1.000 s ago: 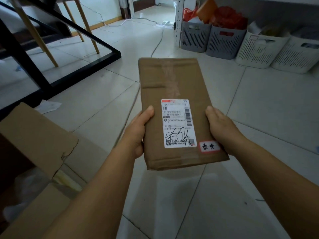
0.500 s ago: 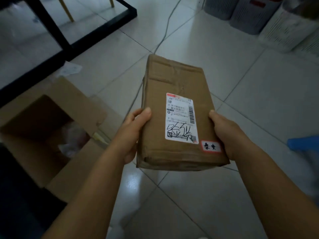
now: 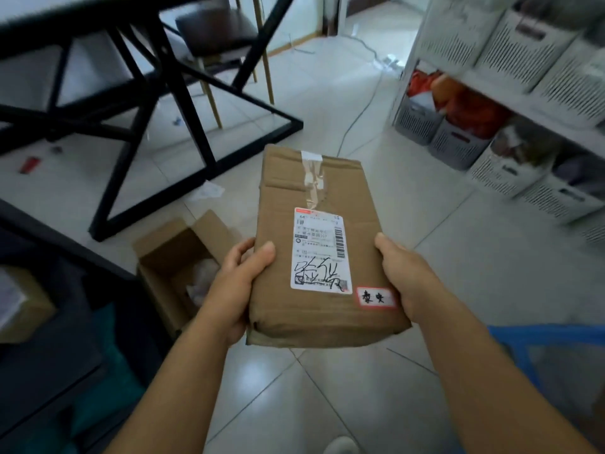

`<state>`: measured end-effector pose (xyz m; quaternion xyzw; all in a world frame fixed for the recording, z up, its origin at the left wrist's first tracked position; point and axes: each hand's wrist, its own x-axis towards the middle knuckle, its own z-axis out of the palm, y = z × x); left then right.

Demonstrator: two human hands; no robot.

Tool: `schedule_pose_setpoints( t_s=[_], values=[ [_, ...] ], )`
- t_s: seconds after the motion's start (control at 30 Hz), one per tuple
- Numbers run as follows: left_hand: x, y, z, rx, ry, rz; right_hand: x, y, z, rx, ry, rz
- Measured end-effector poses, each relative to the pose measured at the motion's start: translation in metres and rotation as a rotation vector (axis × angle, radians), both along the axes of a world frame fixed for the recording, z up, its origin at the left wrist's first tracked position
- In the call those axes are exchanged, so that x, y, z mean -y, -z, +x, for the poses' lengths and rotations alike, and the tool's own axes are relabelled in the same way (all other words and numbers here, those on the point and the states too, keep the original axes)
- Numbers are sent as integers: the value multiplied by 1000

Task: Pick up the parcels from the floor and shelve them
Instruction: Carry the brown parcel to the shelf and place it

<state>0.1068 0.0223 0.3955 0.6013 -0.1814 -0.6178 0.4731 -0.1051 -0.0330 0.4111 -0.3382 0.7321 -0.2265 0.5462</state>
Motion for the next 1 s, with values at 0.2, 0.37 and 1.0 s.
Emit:
schedule_pose_setpoints(
  t_s=[0.2, 0.37, 1.0],
  values=[
    [-29, -90, 19, -25, -42, -56, -34, -100, 12, 78, -24, -57],
    [-76, -161, 35, -110, -115, -44, -71, -172, 20, 215, -68, -118],
    [-308, -294, 15, -131, -527, -183, -208, -309, 53, 397, -459, -171]
  ],
)
